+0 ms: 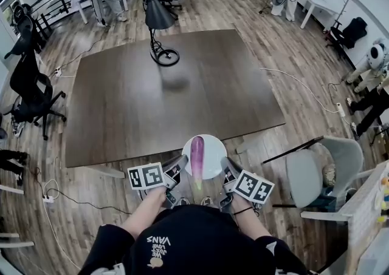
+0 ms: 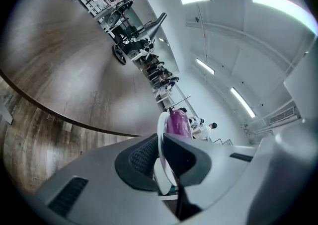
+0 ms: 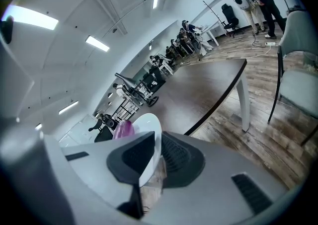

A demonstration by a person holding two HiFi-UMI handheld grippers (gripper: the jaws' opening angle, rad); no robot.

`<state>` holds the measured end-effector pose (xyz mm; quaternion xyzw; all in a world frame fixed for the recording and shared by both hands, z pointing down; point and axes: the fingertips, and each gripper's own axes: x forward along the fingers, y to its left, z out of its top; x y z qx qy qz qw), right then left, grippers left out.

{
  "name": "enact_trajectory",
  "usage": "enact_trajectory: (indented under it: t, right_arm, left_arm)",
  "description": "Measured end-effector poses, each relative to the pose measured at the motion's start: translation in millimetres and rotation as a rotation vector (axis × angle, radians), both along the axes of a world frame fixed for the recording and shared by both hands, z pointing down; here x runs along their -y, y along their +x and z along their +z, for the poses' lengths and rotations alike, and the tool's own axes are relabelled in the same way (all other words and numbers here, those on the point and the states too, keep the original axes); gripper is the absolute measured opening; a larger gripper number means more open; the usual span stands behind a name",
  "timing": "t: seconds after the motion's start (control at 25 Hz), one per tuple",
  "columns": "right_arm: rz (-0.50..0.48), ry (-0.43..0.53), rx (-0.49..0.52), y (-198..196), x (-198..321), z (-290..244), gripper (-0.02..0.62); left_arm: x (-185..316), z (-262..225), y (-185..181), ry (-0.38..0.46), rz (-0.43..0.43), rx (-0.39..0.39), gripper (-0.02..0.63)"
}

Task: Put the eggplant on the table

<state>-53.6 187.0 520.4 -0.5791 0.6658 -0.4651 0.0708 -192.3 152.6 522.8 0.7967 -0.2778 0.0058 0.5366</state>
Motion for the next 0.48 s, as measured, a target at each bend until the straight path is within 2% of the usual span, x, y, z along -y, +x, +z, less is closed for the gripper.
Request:
enact_trajectory:
  t: [0.48]
  right_arm:
    - [0.074,-0.008,0.007,-10.7,-1.4,9.7,0.037]
  left_arm:
    - [8.0,11.5,-7.9,-0.016,0.078,0.000,0.028]
